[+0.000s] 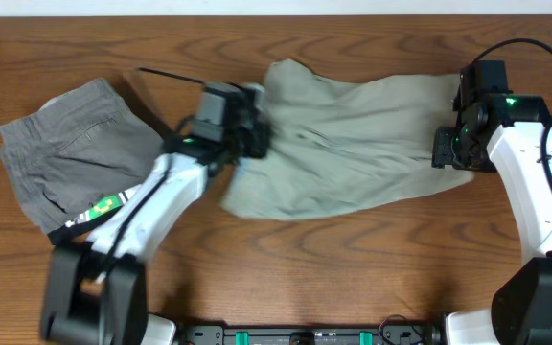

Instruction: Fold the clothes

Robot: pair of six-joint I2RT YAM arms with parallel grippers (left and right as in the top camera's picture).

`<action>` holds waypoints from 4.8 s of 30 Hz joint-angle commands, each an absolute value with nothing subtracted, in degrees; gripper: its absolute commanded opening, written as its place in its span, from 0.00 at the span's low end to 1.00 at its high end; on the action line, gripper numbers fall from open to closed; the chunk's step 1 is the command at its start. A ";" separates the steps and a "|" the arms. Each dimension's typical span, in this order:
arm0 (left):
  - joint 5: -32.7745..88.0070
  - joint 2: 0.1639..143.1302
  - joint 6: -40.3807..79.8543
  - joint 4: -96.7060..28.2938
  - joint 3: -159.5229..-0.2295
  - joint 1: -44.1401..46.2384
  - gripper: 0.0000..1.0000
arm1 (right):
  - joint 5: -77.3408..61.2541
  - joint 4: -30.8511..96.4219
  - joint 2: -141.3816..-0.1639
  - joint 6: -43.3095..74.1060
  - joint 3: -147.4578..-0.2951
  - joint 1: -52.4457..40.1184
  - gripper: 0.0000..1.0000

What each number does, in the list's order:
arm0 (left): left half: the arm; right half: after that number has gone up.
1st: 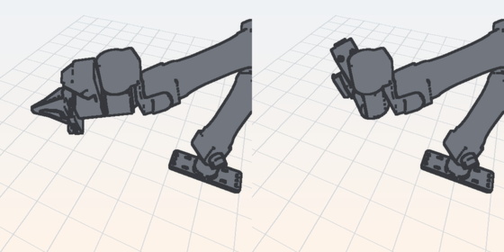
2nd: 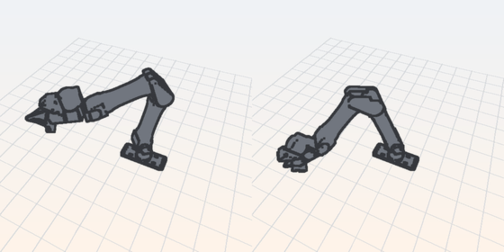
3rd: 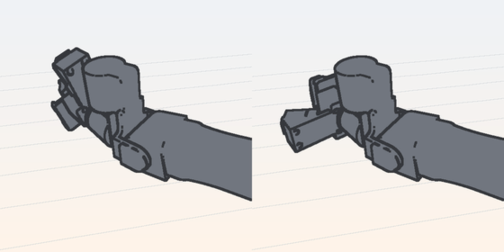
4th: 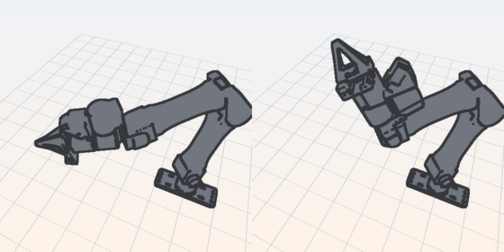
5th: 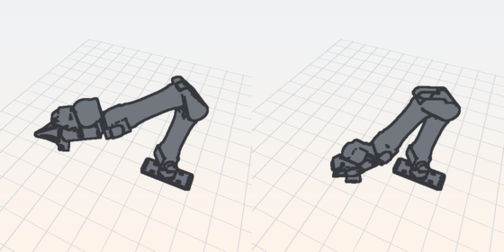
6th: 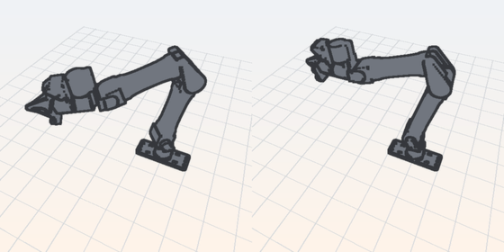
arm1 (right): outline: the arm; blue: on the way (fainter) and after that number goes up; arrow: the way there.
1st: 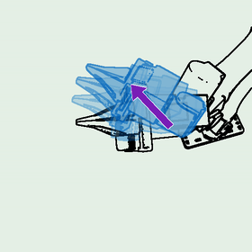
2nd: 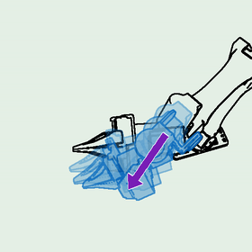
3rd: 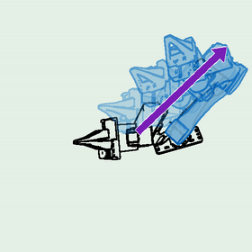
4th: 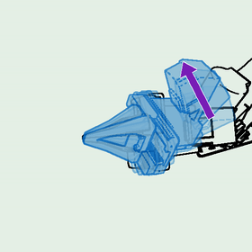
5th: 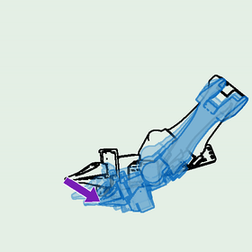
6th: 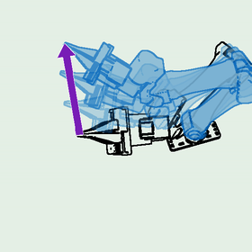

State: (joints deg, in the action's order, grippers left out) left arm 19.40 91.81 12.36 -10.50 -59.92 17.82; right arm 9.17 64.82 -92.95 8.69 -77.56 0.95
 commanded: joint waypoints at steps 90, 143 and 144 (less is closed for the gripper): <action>7.11 104.90 11.51 -25.17 -58.43 22.85 0.45 | -12.43 -0.47 -84.60 6.44 -57.58 11.38 0.01; 7.11 104.90 11.68 -26.74 -58.43 22.85 0.45 | -19.51 33.34 -99.29 -1.39 -50.72 8.34 0.72; 7.11 104.90 11.68 -26.74 -58.43 22.85 0.45 | -20.08 32.95 -99.29 -1.34 -50.72 7.81 0.70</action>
